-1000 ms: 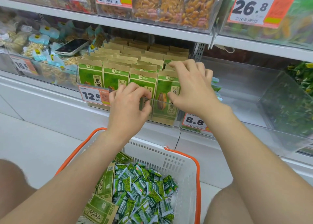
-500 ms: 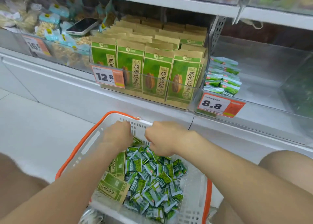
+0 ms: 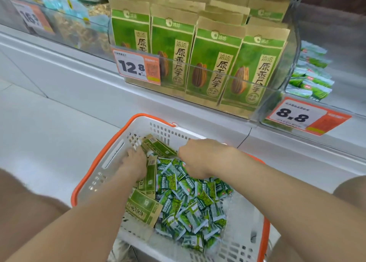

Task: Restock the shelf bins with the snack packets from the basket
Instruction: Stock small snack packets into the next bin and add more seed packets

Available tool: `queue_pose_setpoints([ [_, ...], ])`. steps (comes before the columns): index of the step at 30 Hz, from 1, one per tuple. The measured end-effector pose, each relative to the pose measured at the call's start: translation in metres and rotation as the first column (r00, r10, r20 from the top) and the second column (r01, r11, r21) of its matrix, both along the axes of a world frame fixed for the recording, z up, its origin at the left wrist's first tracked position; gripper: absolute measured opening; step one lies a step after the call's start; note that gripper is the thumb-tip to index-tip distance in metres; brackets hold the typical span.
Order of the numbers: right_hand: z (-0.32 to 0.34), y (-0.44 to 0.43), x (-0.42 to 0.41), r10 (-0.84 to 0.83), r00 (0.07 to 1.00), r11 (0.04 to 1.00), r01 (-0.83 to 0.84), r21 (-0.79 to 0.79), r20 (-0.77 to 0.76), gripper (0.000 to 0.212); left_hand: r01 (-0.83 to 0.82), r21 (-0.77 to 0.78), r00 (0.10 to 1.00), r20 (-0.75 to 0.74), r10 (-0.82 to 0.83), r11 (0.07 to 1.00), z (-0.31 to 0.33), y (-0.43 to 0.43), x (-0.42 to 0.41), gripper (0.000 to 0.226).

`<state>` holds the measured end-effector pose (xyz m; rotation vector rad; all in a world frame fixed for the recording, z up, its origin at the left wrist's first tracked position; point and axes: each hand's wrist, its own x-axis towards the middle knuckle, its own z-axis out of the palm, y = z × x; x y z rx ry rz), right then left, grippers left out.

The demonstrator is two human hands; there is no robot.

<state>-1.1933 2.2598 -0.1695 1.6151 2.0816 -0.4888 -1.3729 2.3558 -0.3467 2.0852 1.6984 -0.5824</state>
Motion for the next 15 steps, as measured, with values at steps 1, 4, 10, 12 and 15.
queue_pose_setpoints([
  [1,-0.001,0.001,-0.001,0.007,1.000,1.000,-0.007,-0.006,-0.003,0.008,-0.006,0.022,1.000,0.007,0.005,1.000,0.000,0.000,0.000,0.078],
  [4,-0.001,0.005,-0.003,0.026,1.000,1.000,-0.026,-0.017,-0.003,0.011,0.001,0.074,0.999,0.038,-0.004,0.997,-0.003,0.000,-0.001,0.072],
  [10,0.001,0.006,-0.005,0.037,0.999,0.999,-0.037,0.004,-0.013,0.009,0.026,0.115,0.999,0.019,-0.028,0.993,0.000,-0.005,0.001,0.032],
  [12,0.002,0.004,-0.004,0.043,0.999,0.999,-0.043,0.015,-0.008,0.009,0.021,0.119,1.000,-0.008,-0.020,0.993,0.005,-0.007,0.000,0.025],
  [15,0.007,-0.001,-0.002,0.034,0.999,0.999,-0.033,0.023,-0.014,0.008,-0.032,0.127,0.999,0.044,0.027,0.991,0.014,-0.009,0.002,0.011],
])
